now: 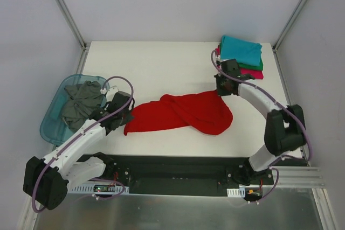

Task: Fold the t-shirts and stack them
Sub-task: Flatten out the tshirt

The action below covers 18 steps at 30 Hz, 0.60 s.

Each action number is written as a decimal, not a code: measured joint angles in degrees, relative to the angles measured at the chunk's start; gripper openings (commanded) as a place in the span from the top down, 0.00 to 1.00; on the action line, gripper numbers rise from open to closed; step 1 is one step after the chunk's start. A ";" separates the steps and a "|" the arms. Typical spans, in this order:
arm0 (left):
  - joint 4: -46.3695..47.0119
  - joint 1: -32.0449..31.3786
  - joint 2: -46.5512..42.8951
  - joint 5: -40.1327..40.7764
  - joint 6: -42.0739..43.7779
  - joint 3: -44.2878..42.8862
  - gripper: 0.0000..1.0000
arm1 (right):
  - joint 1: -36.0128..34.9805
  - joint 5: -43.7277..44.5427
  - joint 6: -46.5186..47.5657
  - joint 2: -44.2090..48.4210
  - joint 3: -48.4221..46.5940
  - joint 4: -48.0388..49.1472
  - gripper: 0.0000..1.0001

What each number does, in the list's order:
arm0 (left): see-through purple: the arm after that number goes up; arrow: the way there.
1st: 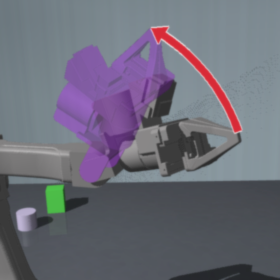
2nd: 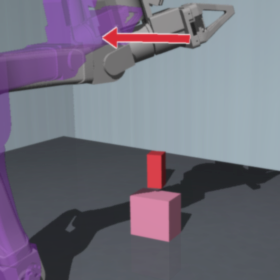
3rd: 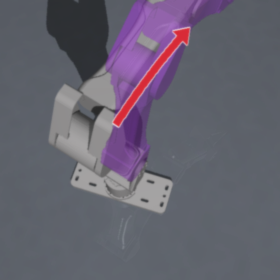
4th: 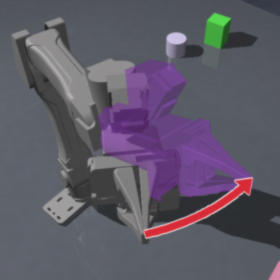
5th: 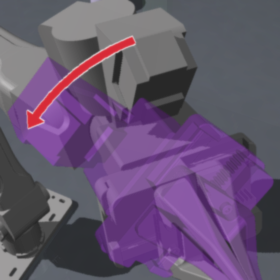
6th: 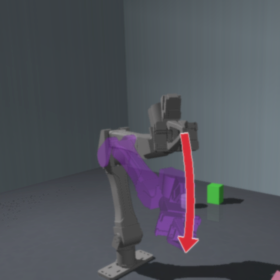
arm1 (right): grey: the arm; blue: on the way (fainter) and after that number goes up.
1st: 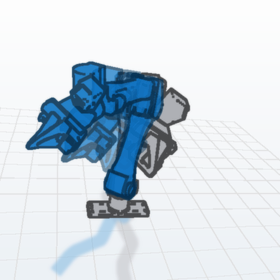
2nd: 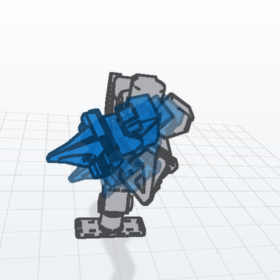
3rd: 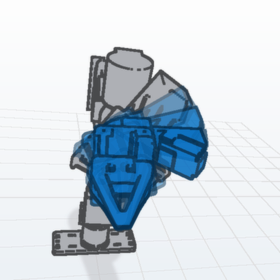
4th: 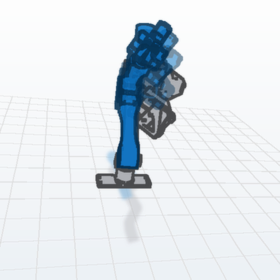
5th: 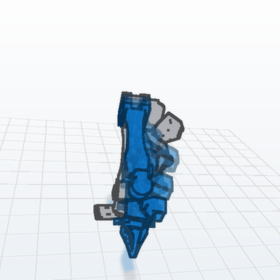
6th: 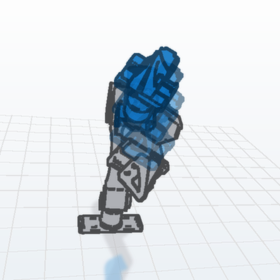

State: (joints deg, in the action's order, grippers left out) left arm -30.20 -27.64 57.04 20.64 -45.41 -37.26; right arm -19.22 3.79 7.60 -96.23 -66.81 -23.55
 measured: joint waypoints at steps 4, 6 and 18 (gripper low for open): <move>-1.49 0.00 -2.10 0.20 -0.09 -5.97 1.00 | -0.07 0.61 1.51 12.37 0.09 -1.49 0.99; -2.03 0.00 -3.34 0.87 0.02 -10.95 1.00 | -0.07 1.03 2.51 19.19 -0.11 -2.64 0.99; -4.11 0.00 -18.53 4.92 5.64 -36.44 1.00 | -0.09 0.28 2.69 47.56 -18.93 -11.82 0.99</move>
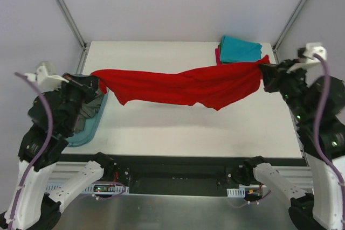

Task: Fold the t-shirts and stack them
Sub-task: Flatten out the tshirt

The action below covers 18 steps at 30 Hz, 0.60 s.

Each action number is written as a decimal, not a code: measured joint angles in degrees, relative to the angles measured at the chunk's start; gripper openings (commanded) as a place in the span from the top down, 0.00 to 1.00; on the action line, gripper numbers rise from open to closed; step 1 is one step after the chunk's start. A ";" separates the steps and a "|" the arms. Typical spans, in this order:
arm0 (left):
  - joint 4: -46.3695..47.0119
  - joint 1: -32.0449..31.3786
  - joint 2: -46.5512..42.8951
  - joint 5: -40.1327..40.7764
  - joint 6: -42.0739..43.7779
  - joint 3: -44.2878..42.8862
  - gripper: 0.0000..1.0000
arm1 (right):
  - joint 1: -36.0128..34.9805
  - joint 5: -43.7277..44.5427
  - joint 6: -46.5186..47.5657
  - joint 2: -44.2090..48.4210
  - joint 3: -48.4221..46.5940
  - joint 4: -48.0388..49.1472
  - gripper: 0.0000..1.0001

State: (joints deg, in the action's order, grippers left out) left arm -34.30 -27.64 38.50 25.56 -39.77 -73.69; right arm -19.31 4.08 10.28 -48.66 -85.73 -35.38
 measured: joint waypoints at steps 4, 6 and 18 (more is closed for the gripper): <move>-0.02 0.00 -3.63 -0.63 1.51 -5.86 1.00 | 0.00 -2.21 -1.66 3.87 -10.32 -2.73 0.99; 0.00 0.00 -5.68 -1.51 1.88 -7.10 1.00 | 0.00 -3.41 -2.12 5.31 -14.82 -3.48 0.99; 0.26 0.04 0.57 -2.32 1.29 2.34 0.91 | 0.00 10.54 -0.33 5.18 -1.70 -0.74 0.98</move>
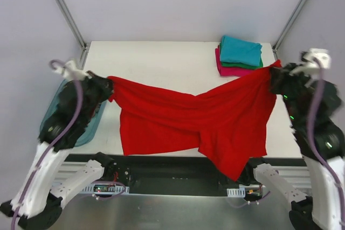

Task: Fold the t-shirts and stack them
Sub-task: Flatten out the tshirt

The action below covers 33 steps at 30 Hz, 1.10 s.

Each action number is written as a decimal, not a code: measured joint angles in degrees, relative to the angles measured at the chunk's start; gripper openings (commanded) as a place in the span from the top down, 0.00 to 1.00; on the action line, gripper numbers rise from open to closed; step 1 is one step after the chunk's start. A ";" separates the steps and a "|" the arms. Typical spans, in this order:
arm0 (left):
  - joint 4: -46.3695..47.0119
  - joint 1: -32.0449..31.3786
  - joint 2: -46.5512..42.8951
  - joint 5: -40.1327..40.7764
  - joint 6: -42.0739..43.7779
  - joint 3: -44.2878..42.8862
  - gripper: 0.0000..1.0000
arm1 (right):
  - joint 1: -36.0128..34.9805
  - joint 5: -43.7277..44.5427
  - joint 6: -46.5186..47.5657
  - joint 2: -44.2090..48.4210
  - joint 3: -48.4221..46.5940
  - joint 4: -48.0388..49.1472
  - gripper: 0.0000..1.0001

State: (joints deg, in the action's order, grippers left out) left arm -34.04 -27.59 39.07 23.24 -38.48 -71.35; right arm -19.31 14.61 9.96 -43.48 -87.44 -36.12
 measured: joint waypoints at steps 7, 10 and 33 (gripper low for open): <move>0.76 11.37 30.64 -8.59 0.02 8.76 0.20 | 4.90 7.39 0.07 -21.94 19.67 8.28 0.46; 1.25 15.87 47.04 -12.68 1.46 7.63 0.01 | 8.26 7.37 -1.16 -36.68 20.17 9.73 0.18; 4.85 16.72 37.79 -17.16 -4.76 22.53 0.27 | 10.23 -4.70 -22.01 1.84 50.77 6.73 0.04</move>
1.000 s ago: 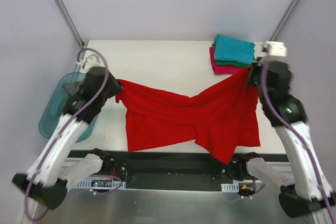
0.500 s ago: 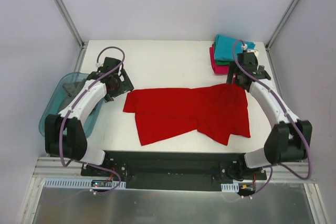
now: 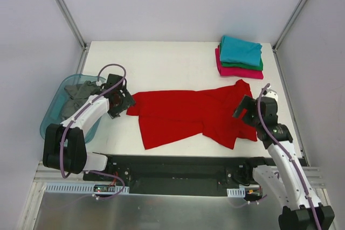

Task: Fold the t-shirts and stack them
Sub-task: Flatten out the tshirt

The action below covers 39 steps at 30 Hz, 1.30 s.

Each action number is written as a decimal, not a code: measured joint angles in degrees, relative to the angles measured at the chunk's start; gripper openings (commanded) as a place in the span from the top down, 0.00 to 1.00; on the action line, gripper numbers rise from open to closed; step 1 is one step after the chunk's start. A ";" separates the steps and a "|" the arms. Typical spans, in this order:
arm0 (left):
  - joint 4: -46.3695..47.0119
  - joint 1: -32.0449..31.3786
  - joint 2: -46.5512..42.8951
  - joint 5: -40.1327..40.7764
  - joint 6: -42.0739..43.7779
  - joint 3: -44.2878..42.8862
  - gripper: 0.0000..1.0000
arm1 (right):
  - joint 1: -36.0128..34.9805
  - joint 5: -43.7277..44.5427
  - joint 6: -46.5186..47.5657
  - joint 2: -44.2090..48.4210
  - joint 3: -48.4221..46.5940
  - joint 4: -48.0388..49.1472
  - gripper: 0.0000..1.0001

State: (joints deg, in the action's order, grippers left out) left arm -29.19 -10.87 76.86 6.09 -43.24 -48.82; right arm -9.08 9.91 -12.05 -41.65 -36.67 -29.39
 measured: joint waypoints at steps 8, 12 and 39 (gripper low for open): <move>3.50 0.00 7.39 2.51 -4.83 -0.26 0.41 | 0.00 -8.57 -3.04 11.04 3.78 -2.49 0.04; 3.98 0.00 11.50 2.51 -6.29 -0.63 0.48 | 0.00 -9.90 -4.13 14.38 4.37 -4.39 0.04; 11.74 0.00 13.33 -1.07 -3.69 -0.66 1.00 | 0.00 -7.39 -7.08 17.20 8.22 -8.35 0.04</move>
State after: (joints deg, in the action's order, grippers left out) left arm -17.45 -10.87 90.19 5.02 -46.94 -49.47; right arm -9.08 2.52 -19.14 -24.45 -28.45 -37.74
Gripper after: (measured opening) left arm 0.008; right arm 0.958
